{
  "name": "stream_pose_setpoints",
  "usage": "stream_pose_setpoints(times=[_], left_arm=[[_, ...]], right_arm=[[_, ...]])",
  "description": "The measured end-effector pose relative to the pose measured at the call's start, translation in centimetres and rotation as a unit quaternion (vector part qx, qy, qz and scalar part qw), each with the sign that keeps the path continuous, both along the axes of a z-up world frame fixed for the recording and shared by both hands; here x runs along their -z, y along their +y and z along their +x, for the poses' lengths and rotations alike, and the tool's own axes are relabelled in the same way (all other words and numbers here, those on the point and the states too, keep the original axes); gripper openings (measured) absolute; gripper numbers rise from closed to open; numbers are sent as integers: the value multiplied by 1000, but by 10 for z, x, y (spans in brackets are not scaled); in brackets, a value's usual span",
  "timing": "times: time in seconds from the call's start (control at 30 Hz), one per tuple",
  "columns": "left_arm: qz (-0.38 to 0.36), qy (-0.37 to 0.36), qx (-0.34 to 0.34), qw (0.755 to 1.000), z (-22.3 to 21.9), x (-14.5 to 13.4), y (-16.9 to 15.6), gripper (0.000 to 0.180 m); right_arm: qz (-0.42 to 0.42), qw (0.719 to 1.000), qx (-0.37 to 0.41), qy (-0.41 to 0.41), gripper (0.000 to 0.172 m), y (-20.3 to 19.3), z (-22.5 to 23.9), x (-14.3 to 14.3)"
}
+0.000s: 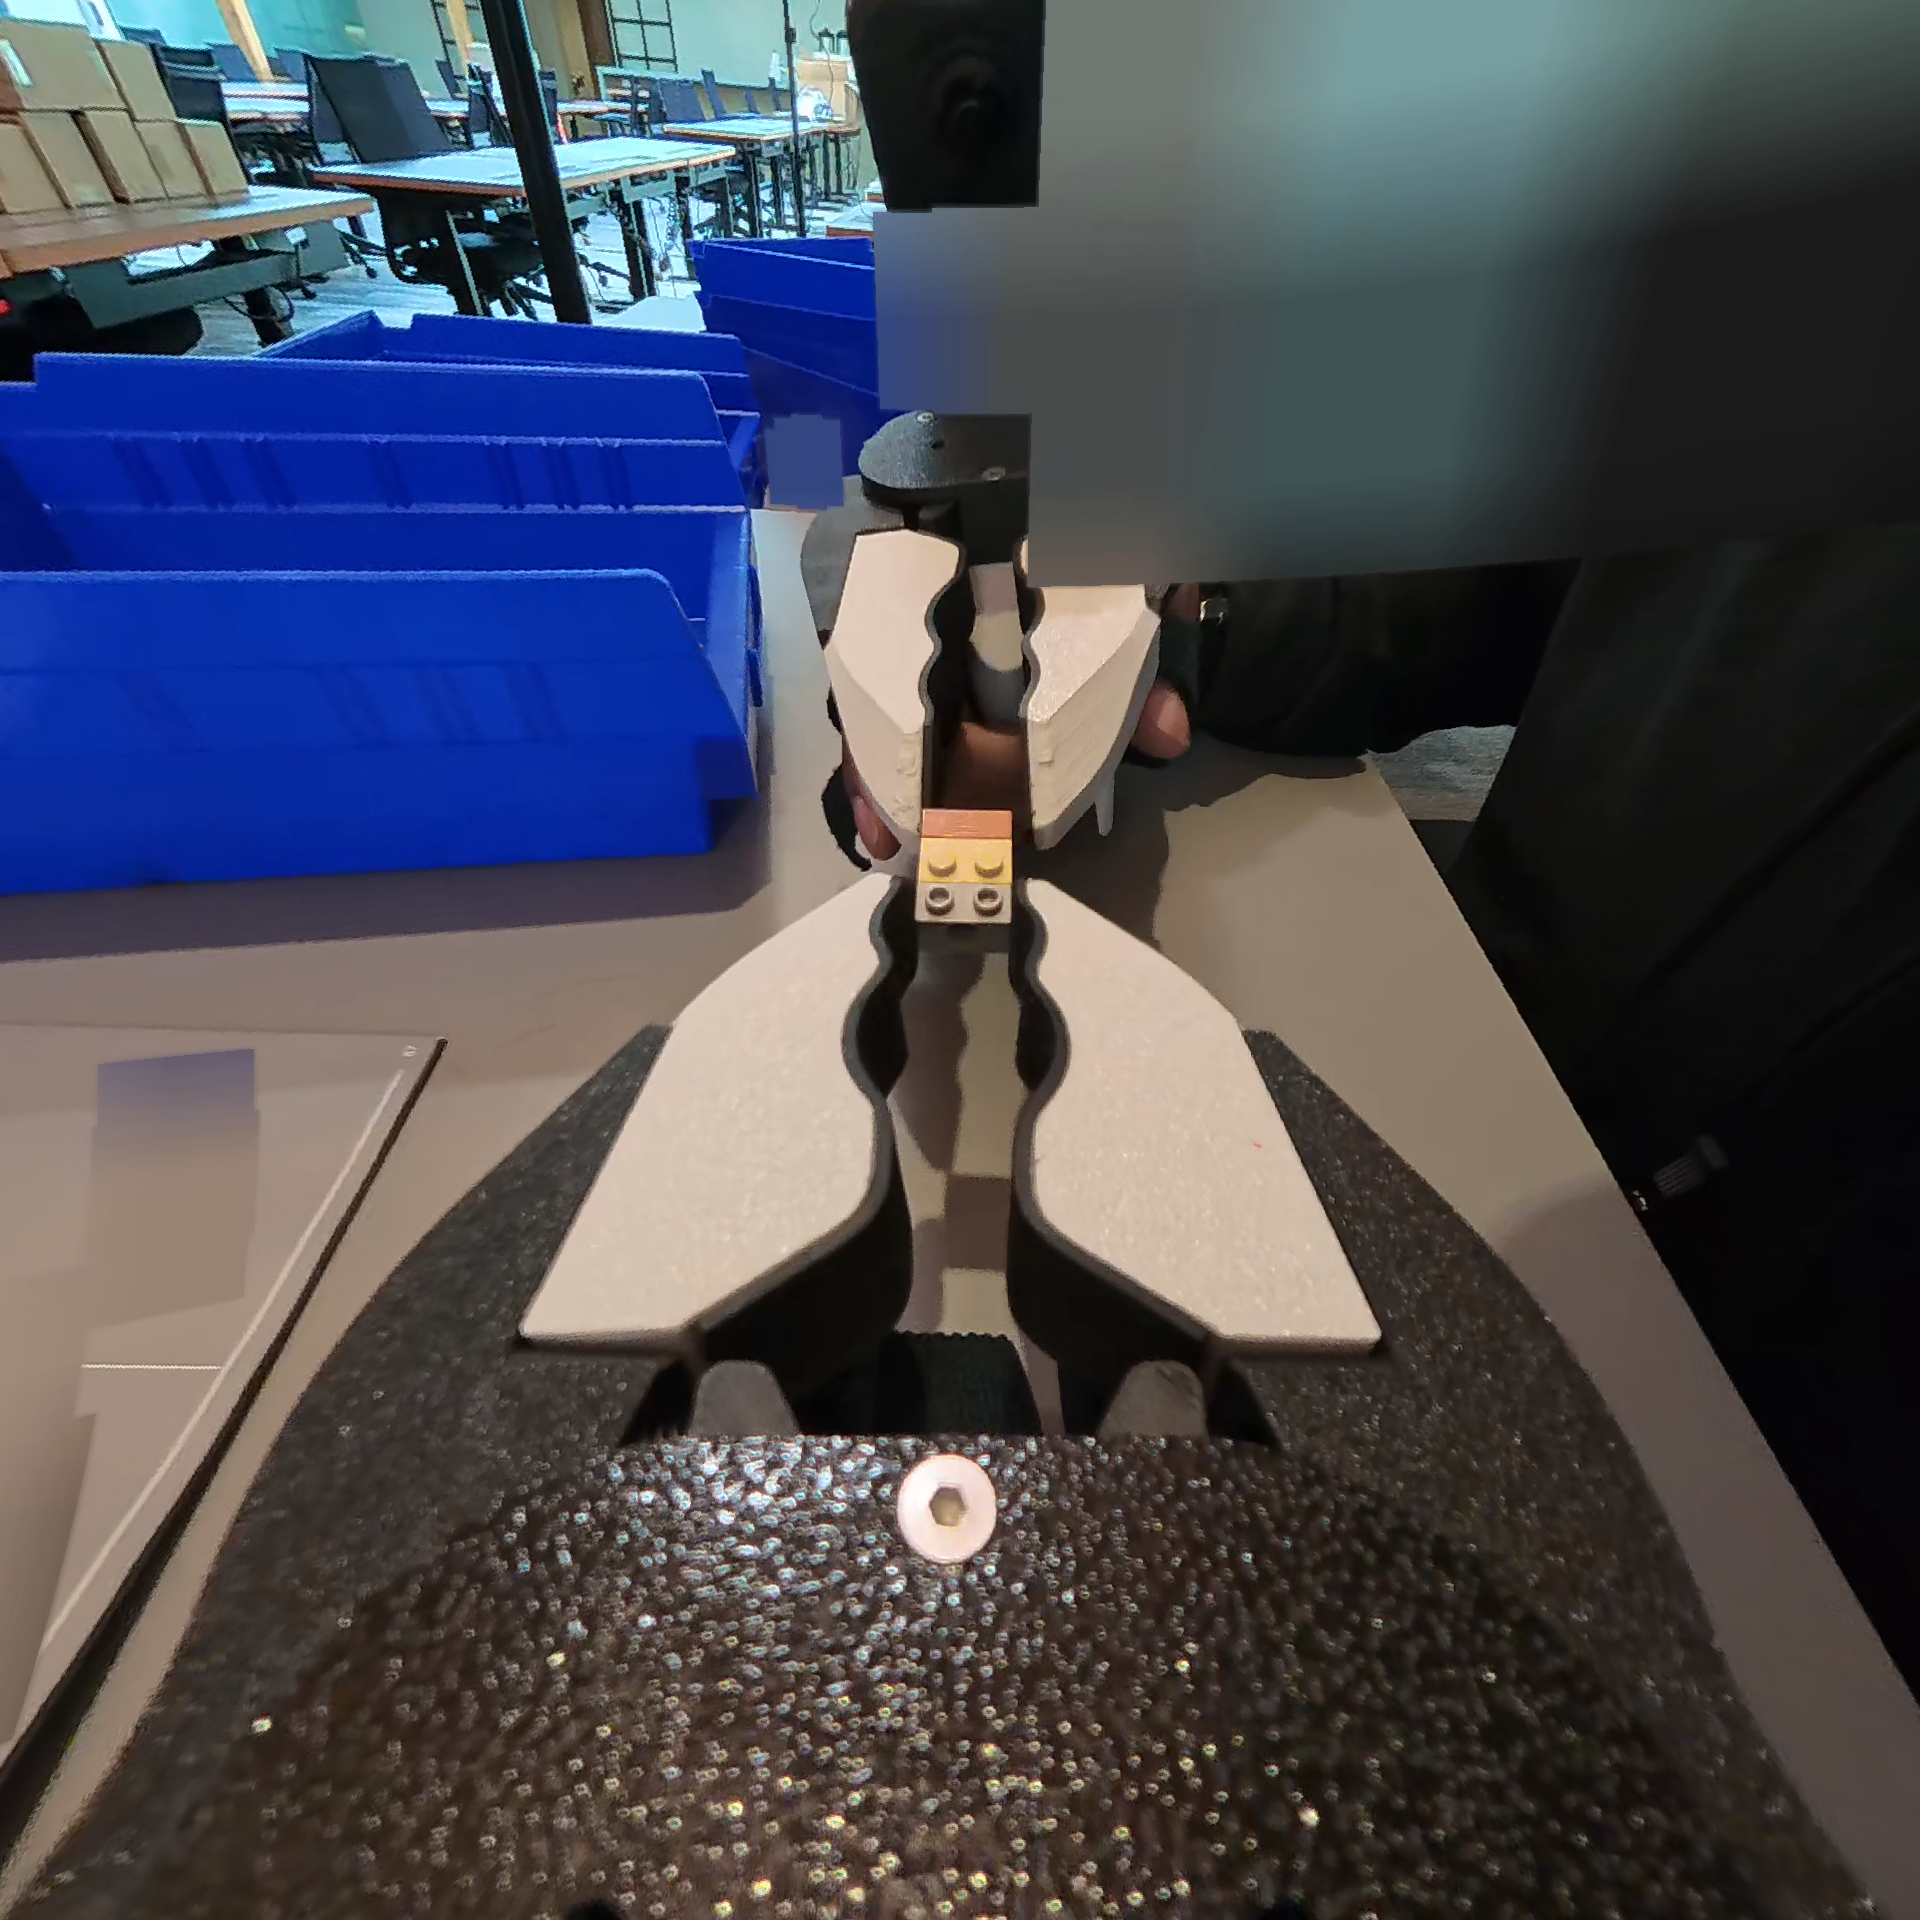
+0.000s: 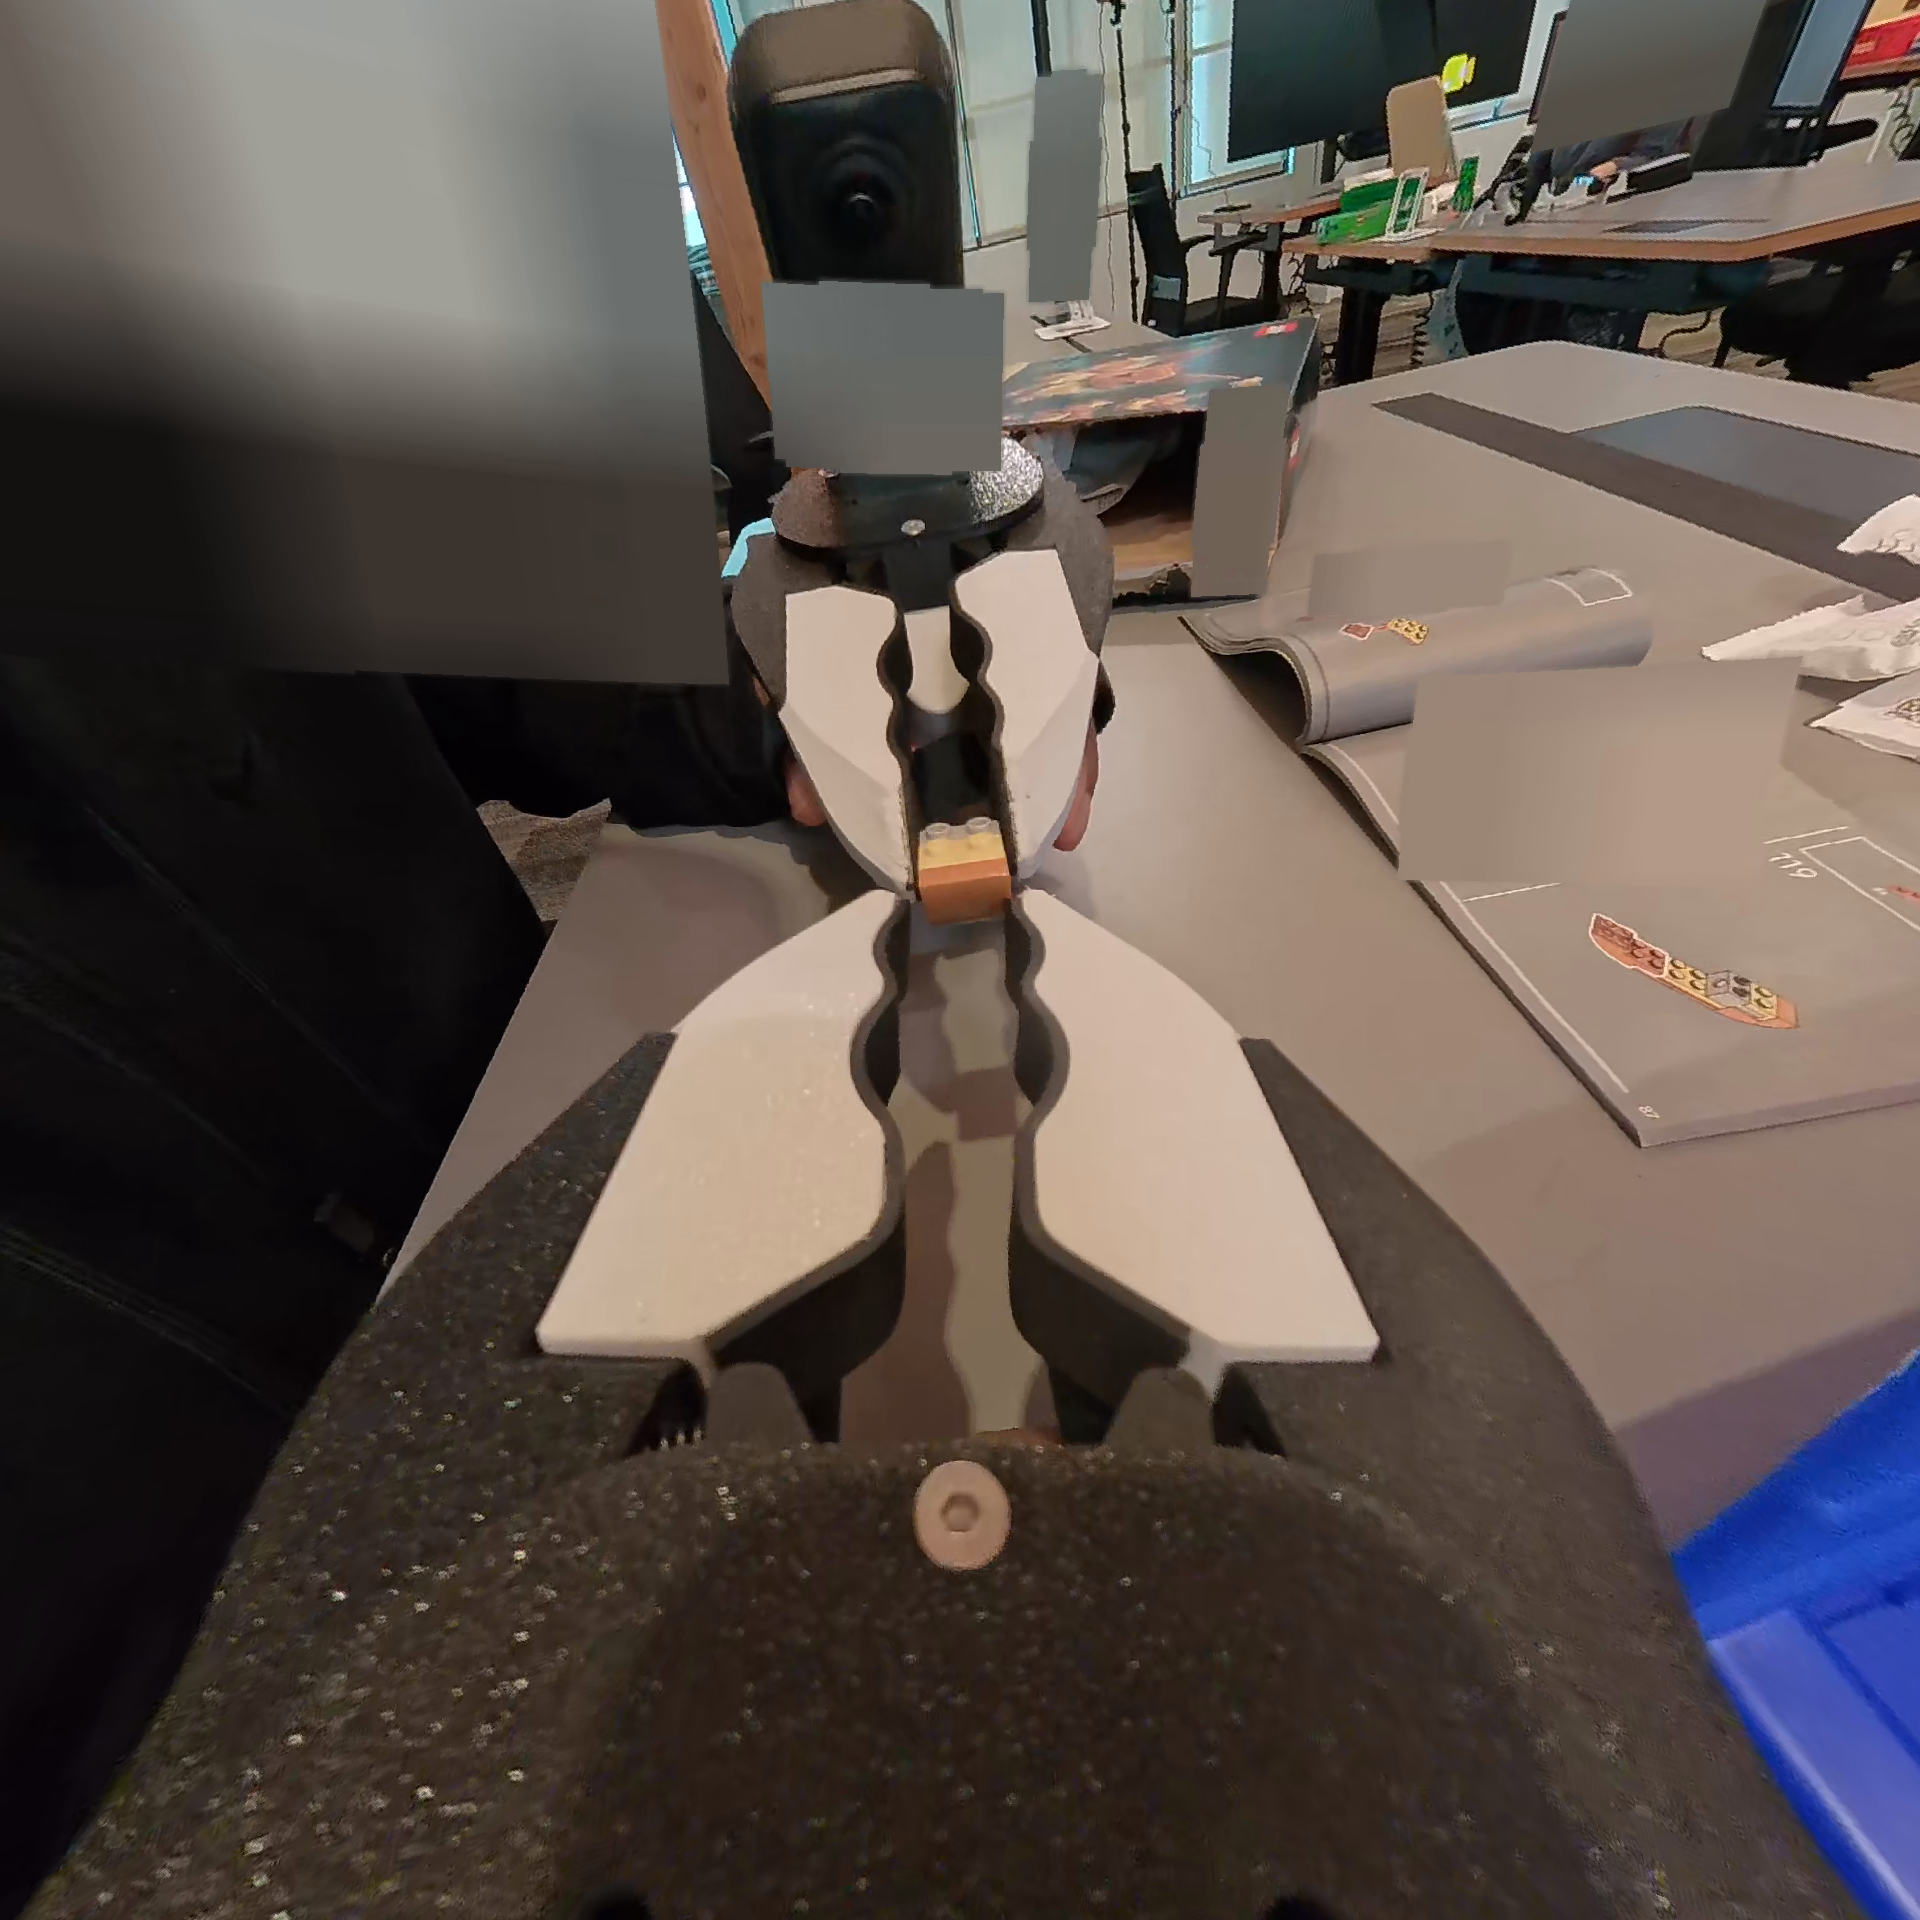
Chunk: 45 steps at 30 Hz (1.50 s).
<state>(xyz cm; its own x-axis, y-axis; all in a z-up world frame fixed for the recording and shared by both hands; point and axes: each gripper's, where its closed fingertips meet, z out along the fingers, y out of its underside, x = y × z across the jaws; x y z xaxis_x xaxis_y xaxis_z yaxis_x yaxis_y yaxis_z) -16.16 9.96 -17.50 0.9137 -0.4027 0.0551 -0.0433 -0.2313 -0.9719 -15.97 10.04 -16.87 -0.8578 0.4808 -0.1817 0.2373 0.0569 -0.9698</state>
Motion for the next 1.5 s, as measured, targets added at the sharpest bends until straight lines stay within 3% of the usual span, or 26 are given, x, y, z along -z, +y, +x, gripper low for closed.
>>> stream_pose_setpoints(times=[0.87, 1.17, 1.2, 1.3, 1.37, 1.43, 1.5], left_arm=[[-37, 59, 1, 998, 2, 16, -1, 16], [-49, 64, -5, 997, 3, 23, 2, 16], [-56, 68, -11, 996, 3, 26, 3, 17], [-63, 51, 30, 996, 22, 29, 6, 16], [-84, 82, 8, 993, 13, 36, 7, 17], [-85, 37, -6, 996, 5, 34, 6, 16], [-90, 45, -18, 995, -3, 37, 5, 17]], right_arm=[[64, 998, -1, 15, 14, 0, 1, 16], [45, 999, 4, 7, 14, -1, 0, 13], [43, 999, -2, 11, 0, -4, 2, 11], [63, 998, -10, 10, 0, -21, 6, 13], [83, 996, 5, 19, 0, -17, 3, 16], [71, 997, 10, 11, 0, -10, 2, 15], [76, 997, 20, 12, 0, -2, 0, 14]])
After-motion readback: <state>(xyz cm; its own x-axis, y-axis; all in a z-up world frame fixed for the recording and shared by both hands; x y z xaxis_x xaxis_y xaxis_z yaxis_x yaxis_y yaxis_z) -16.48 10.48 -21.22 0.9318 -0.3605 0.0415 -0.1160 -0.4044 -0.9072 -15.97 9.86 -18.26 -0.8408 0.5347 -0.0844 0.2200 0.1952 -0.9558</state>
